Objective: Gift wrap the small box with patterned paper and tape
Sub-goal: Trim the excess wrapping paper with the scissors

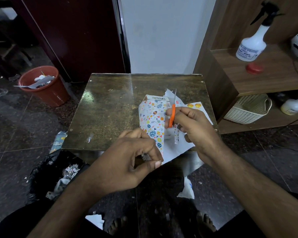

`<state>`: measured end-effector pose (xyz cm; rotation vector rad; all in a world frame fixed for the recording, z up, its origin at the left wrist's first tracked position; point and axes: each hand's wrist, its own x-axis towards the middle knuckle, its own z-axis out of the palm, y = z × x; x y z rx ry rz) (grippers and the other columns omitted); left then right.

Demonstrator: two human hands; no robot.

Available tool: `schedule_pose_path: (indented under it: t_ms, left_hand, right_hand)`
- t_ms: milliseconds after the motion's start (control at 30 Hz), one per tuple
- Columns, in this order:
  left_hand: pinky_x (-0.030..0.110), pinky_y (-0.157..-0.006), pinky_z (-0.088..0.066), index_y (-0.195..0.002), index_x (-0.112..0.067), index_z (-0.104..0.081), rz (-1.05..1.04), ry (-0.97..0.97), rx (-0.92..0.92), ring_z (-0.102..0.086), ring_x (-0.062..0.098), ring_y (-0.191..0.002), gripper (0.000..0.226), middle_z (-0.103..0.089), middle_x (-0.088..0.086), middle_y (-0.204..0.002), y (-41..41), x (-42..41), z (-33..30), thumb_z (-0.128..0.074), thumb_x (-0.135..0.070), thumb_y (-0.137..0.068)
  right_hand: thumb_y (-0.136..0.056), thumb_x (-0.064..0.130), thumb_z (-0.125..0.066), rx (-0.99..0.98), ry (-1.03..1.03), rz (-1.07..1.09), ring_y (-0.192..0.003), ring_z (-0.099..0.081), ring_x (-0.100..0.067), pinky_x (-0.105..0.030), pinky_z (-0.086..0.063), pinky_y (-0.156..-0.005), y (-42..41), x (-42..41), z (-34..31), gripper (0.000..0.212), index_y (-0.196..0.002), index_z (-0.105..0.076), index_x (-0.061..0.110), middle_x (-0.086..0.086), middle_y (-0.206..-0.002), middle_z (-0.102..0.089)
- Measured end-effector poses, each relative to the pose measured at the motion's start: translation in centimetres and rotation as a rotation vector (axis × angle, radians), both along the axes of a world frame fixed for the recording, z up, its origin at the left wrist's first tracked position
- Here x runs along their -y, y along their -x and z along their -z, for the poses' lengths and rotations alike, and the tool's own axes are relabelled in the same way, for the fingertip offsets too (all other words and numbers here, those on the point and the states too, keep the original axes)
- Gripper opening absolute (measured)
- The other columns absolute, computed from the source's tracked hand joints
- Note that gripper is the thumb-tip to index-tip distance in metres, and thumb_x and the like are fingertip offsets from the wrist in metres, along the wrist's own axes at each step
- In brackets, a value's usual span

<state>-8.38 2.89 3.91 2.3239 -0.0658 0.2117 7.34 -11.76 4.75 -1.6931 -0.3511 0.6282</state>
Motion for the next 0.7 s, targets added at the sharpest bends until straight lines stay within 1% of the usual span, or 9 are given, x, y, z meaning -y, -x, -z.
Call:
schedule_pose_path:
  t_ms: [67, 167, 233, 267, 333, 400, 467, 533, 700]
  left_hand:
    - [0.035, -0.101, -0.038, -0.082, -0.032, -0.064, 0.009, 0.012, 0.019, -0.061, 0.008, -0.107, 0.020, -0.071, -0.020, -0.101, -0.1, 0.0, 0.0, -0.079, -0.020, -0.087]
    - [0.043, -0.099, -0.043, -0.083, -0.026, -0.064, 0.002, -0.002, 0.049, -0.059, 0.009, -0.113, 0.017, -0.071, -0.018, -0.108, -0.4, 0.1, 0.3, -0.077, -0.017, -0.088]
    - [0.046, -0.098, -0.045, -0.083, -0.025, -0.064, -0.004, -0.004, 0.071, -0.059, 0.011, -0.114, 0.015, -0.070, -0.017, -0.111, -0.7, 0.2, 0.5, -0.076, -0.016, -0.088]
    - [0.046, -0.097, -0.046, -0.084, -0.024, -0.064, -0.007, 0.004, 0.081, -0.059, 0.011, -0.114, 0.015, -0.070, -0.017, -0.111, -0.8, 0.2, 0.5, -0.075, -0.015, -0.088]
    - [0.045, -0.096, -0.046, -0.084, -0.022, -0.065, -0.013, 0.018, 0.103, -0.059, 0.012, -0.114, 0.014, -0.069, -0.016, -0.112, -1.1, 0.3, 0.5, -0.075, -0.014, -0.088]
    - [0.045, -0.096, -0.046, -0.084, -0.020, -0.066, -0.022, 0.011, 0.123, -0.060, 0.013, -0.115, 0.012, -0.069, -0.015, -0.113, -1.5, 0.4, 0.6, -0.075, -0.014, -0.087]
    - [0.047, -0.097, -0.045, -0.084, -0.021, -0.066, -0.025, -0.001, 0.128, -0.060, 0.013, -0.115, 0.012, -0.069, -0.015, -0.114, -1.9, 0.5, 0.8, -0.076, -0.013, -0.086]
    - [0.045, -0.099, -0.044, -0.084, -0.021, -0.066, -0.024, -0.011, 0.126, -0.059, 0.013, -0.117, 0.013, -0.069, -0.015, -0.115, -2.3, 0.6, 0.9, -0.076, -0.014, -0.085]
    - [0.041, -0.100, -0.043, -0.080, -0.019, -0.065, -0.025, -0.014, 0.134, -0.058, 0.010, -0.115, 0.011, -0.067, -0.011, -0.115, -3.9, 1.0, 1.7, -0.074, -0.014, -0.082]
  right_hand:
    - [-0.102, 0.020, -0.062, -0.013, -0.007, 0.029, -0.050, -0.055, 0.009, -0.003, -0.038, -0.050, -0.2, 0.1, -0.1, 0.021, -0.108, -0.074, 0.005, -0.010, -0.083, -0.075]
    - [-0.102, 0.021, -0.061, 0.027, 0.039, 0.064, -0.052, -0.057, 0.008, -0.010, -0.039, -0.054, -0.8, 0.2, 0.2, 0.018, -0.114, -0.071, 0.014, -0.008, -0.089, -0.079]
    - [-0.100, 0.024, -0.061, 0.107, 0.069, 0.082, -0.068, -0.067, 0.005, -0.027, -0.047, -0.066, -1.2, 0.4, 0.4, 0.016, -0.114, -0.068, 0.020, -0.001, -0.087, -0.080]
    - [-0.099, 0.027, -0.063, 0.162, 0.089, 0.089, -0.080, -0.072, -0.001, -0.037, -0.053, -0.077, -1.5, 0.5, 0.6, 0.015, -0.113, -0.064, 0.023, 0.003, -0.086, -0.080]
    - [-0.098, 0.036, -0.065, 0.268, 0.149, 0.080, -0.092, -0.073, -0.012, -0.047, -0.054, -0.091, -1.7, 0.7, 0.8, 0.020, -0.113, -0.055, 0.027, 0.011, -0.086, -0.079]
    - [-0.096, 0.038, -0.066, 0.350, 0.190, 0.052, -0.085, -0.071, -0.013, -0.048, -0.055, -0.085, -1.8, 0.9, 1.0, 0.025, -0.110, -0.048, 0.029, 0.014, -0.083, -0.079]
    - [-0.093, 0.036, -0.066, 0.439, 0.213, 0.028, -0.068, -0.064, -0.009, -0.039, -0.051, -0.071, -1.7, 1.1, 1.3, 0.023, -0.104, -0.047, 0.030, 0.012, -0.079, -0.078]
    - [-0.091, 0.035, -0.069, 0.551, 0.282, 0.021, -0.061, -0.061, -0.004, -0.033, -0.048, -0.063, -1.8, 1.4, 1.4, 0.020, -0.098, -0.051, 0.030, 0.010, -0.074, -0.074]
    - [-0.088, 0.046, -0.068, 0.720, 0.637, 0.004, -0.082, -0.067, -0.019, -0.037, -0.055, -0.071, -2.5, 2.7, 1.4, 0.019, -0.094, -0.056, 0.033, 0.011, -0.085, -0.069]
